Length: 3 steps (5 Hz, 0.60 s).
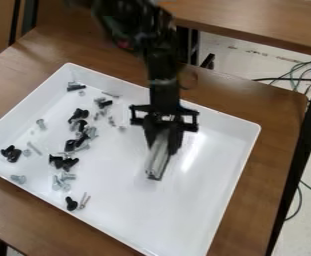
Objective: Sweep into pile
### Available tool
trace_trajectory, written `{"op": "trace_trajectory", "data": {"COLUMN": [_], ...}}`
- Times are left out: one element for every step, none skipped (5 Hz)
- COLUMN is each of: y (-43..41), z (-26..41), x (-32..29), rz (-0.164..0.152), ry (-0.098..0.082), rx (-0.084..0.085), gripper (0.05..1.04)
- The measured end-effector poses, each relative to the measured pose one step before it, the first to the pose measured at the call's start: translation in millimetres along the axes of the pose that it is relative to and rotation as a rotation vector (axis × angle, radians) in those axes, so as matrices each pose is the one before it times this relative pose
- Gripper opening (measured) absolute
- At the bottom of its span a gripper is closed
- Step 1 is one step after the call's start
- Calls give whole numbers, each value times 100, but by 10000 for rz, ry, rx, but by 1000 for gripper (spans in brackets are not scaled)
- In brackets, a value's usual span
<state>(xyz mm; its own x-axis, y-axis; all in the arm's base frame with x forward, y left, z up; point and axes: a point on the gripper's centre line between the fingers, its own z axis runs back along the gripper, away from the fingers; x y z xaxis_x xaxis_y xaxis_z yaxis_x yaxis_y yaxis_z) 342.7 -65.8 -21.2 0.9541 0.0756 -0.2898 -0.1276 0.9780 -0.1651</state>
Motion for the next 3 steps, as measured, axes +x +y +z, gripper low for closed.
{"op": "trace_trajectory", "data": {"y": [-389,1105,1112], "z": [-1667,571,564], "x": [2103,1902,616], "rz": [372,465,360], "ry": [462,-132,-159], "rx": [-1054,-620,-144], "gripper": [362,362,362]}}
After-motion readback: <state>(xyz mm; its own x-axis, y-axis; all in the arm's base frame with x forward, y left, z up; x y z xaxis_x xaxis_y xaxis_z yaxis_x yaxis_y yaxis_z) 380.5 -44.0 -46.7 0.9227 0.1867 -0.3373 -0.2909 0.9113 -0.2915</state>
